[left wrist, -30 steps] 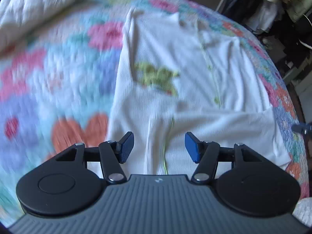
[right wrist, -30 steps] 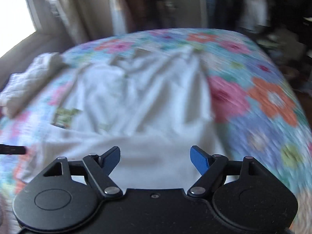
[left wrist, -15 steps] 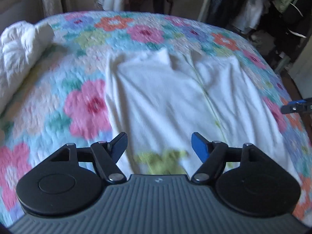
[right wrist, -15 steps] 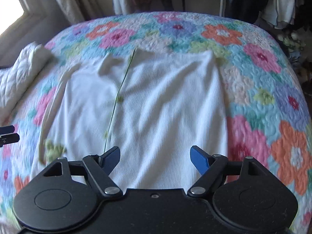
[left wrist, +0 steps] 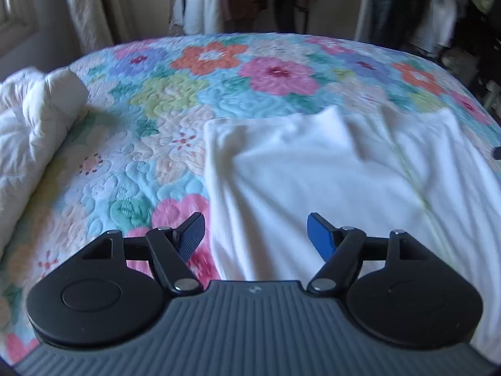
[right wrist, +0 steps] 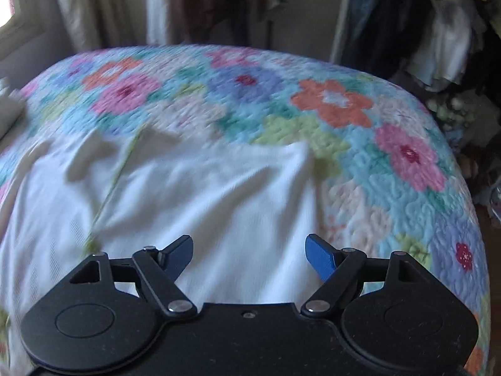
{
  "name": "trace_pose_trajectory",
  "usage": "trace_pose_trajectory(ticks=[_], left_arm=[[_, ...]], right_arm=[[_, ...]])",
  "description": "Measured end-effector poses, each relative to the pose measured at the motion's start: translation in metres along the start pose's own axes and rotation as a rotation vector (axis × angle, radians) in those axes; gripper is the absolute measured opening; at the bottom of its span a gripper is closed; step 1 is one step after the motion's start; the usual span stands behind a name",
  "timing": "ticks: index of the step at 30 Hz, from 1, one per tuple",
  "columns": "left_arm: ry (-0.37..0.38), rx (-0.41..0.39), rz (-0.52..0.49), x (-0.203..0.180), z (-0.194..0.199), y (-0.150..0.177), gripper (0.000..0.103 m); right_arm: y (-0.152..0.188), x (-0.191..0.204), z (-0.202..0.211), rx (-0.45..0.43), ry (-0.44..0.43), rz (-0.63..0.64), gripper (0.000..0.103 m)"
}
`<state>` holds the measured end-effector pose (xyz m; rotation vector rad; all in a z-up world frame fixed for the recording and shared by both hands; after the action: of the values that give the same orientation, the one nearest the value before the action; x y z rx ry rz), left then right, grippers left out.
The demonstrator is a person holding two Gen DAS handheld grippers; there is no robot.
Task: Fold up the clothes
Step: 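Move both open tools to the hem of the narrowed garment, then grasp the hem corners with both tools and lift them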
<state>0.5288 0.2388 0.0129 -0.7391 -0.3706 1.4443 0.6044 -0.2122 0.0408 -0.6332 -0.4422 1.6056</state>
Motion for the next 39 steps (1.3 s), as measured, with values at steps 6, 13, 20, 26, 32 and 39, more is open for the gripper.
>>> trace_pose_trajectory(ticks=[6, 13, 20, 26, 32, 39], left_arm=[[0.005, 0.001, 0.082, 0.035, -0.052, -0.018, 0.072], [0.011, 0.060, -0.085, 0.016, -0.093, -0.051, 0.072], [0.002, 0.176, -0.067, 0.016, -0.137, -0.056, 0.070], [-0.022, 0.111, -0.180, -0.013, -0.123, -0.049, 0.007], [0.020, 0.026, -0.159, -0.033, -0.069, -0.041, 0.006], [0.131, -0.072, -0.047, -0.056, 0.031, -0.018, 0.006]], right_arm=[[-0.017, -0.041, -0.058, 0.016, 0.010, -0.162, 0.083], [-0.039, -0.052, -0.111, 0.043, -0.060, -0.183, 0.083], [-0.050, -0.022, -0.144, 0.080, -0.044, -0.066, 0.084], [-0.047, -0.007, -0.130, 0.010, -0.047, -0.082, 0.007], [-0.037, -0.019, -0.078, -0.054, -0.093, -0.181, 0.006], [0.001, -0.024, 0.000, -0.018, -0.271, -0.263, 0.006]])
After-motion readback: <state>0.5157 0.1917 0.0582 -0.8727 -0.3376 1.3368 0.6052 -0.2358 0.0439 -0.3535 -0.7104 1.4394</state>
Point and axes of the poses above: each gripper's, at about its wrist camera, not at the fingertips, and z roughly against the way its jaws point, x to its left, y to its underside, the point moved 3 cm from there along -z, roughly the way its jaws point, and after that the axes turned 11 degrees about y, right-handed, at the moved point
